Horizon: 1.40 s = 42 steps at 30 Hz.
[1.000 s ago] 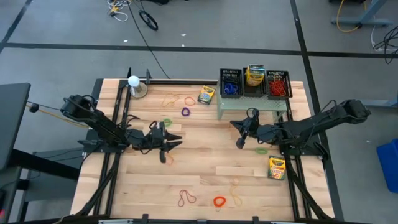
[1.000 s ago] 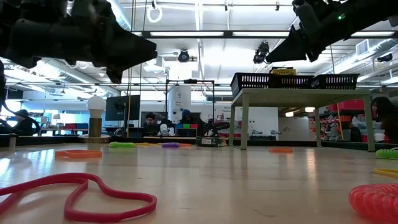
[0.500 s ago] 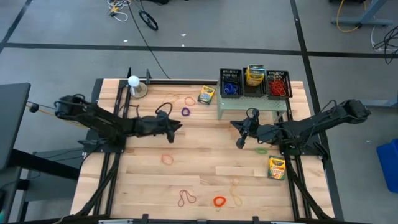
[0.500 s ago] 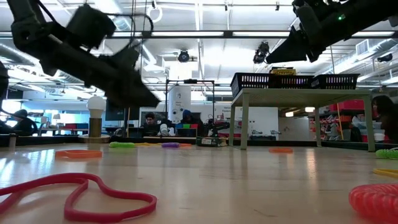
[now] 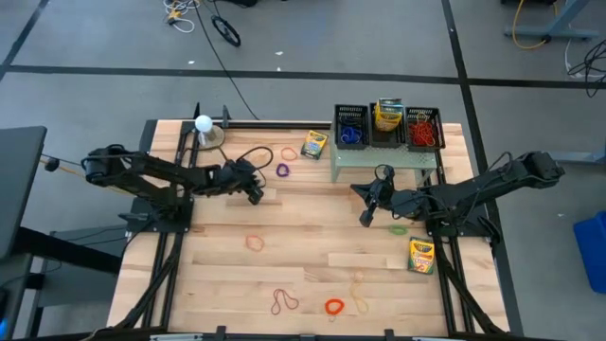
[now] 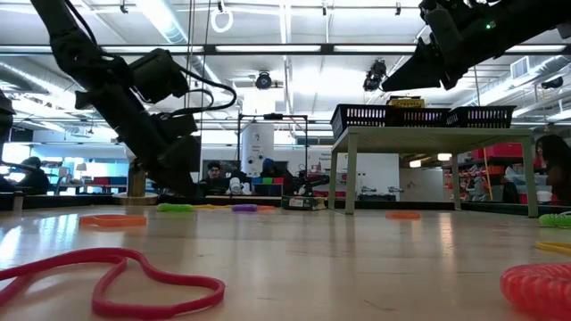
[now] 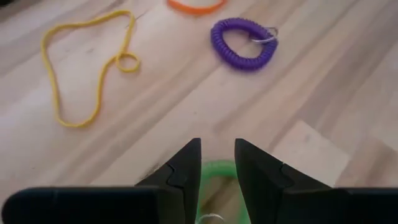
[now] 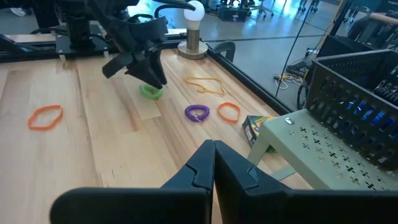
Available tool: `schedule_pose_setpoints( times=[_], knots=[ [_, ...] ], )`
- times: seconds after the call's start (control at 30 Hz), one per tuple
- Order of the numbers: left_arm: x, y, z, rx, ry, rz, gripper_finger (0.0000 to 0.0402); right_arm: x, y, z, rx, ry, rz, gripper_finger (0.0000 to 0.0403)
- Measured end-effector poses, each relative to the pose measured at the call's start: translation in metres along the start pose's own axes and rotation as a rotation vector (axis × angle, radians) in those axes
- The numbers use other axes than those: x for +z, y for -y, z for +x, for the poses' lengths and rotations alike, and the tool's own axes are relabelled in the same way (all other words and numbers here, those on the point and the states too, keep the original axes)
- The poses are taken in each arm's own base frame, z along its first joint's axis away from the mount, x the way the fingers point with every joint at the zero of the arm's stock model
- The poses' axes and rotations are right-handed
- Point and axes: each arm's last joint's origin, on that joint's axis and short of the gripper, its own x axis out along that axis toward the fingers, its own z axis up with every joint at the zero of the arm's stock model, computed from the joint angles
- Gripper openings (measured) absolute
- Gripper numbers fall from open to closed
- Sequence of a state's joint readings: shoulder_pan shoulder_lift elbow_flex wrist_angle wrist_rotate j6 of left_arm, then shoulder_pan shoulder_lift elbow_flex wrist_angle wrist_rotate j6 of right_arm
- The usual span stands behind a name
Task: Pick & Place Office Desk Supplies
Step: Put the left green spring keychain into the left black basket on the shelf
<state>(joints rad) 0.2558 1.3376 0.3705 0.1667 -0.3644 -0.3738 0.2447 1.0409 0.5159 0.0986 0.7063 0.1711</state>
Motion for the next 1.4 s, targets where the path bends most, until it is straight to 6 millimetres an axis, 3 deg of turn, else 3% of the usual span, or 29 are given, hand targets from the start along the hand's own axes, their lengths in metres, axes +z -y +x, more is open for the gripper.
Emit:
schedule_pose_setpoints(
  times=[0.27, 0.63, 0.8, 1.03, 1.2, 1.4],
  knots=[
    [0.004, -0.014, 0.004, -0.024, -0.156, 0.066, 0.0108, 0.0, 0.0, 0.0, 0.0, -0.001, -0.002, 0.0011],
    [0.001, -0.018, 0.009, -0.086, -0.217, 0.132, 0.0123, -0.001, 0.0, 0.0, -0.001, -0.005, -0.008, 0.0011],
    [-0.002, -0.018, 0.013, -0.069, -0.231, 0.148, 0.0096, -0.001, 0.0, 0.0, -0.001, -0.005, -0.008, 0.0011],
    [0.004, -0.017, 0.009, -0.084, -0.174, 0.1, 0.0016, -0.001, -0.001, 0.0, 0.028, -0.01, -0.007, 0.0011],
    [0.02, 0.005, 0.005, -0.178, 0.034, -0.018, 0.0014, -0.002, -0.004, 0.004, 0.08, -0.024, 0.042, 0.0011],
    [0.032, 0.047, -0.011, -0.232, 0.353, -0.087, 0.0013, -0.003, -0.008, 0.03, 0.107, 0.009, 0.145, 0.0017]
  ],
)
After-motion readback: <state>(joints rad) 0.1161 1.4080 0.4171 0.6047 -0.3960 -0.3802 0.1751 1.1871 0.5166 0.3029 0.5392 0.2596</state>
